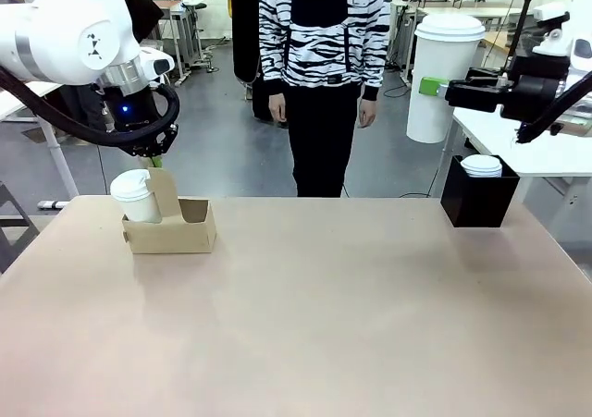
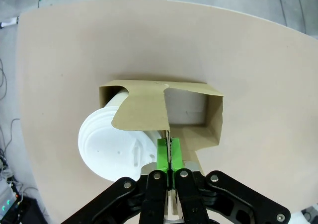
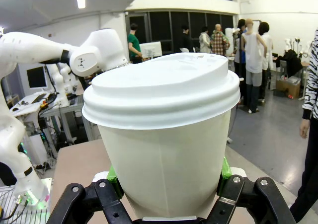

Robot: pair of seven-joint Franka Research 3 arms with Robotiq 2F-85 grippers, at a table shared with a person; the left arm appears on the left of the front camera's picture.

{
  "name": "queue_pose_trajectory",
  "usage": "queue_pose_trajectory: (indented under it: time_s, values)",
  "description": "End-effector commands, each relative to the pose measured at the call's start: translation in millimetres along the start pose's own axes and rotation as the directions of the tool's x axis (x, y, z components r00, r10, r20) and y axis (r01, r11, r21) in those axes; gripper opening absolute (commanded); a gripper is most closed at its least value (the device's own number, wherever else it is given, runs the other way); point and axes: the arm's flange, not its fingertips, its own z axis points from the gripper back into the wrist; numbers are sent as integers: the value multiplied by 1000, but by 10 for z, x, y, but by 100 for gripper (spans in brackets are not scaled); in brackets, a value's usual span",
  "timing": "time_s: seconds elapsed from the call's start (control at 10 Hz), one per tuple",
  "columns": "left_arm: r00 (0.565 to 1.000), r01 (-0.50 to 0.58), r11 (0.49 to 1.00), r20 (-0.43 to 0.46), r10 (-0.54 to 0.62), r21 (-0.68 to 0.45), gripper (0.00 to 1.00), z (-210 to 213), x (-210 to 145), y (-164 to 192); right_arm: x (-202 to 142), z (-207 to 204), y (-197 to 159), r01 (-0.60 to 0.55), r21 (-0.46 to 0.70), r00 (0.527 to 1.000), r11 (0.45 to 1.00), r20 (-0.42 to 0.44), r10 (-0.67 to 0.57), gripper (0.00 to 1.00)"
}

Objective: Pour a drink into a cup and package it in a carrier.
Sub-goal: Position the Cup Carrier in the center of the table.

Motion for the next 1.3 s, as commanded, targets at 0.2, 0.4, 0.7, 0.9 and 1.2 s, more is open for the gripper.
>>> queue_pose_trajectory:
  time_s: [0.2, 0.4, 0.7, 0.9, 1.2]
  values:
    - [1000, -11, 1000, 19, 11, -16, 2, 348, -114, -156, 26, -20, 12, -7, 1, 1000, 1000, 5, 7, 80]
    - [998, -34, 999, 44, 35, -22, 2, 734, -292, -496, 26, -20, 12, -7, 1, 1000, 1000, 5, 7, 80]
    - [999, -17, 1000, 28, 17, 1, 2, 1071, -685, -1247, 26, -20, 12, -7, 1, 1000, 1000, 5, 7, 80]
    - [1000, -11, 1000, 14, 11, 9, 2, 1089, -968, -1780, 26, -20, 12, -7, 1, 1000, 1000, 5, 7, 80]
    - [1000, -10, 1000, -8, 10, 12, 2, 940, -1283, -2314, 26, -20, 12, -7, 1, 1000, 1000, 5, 7, 80]
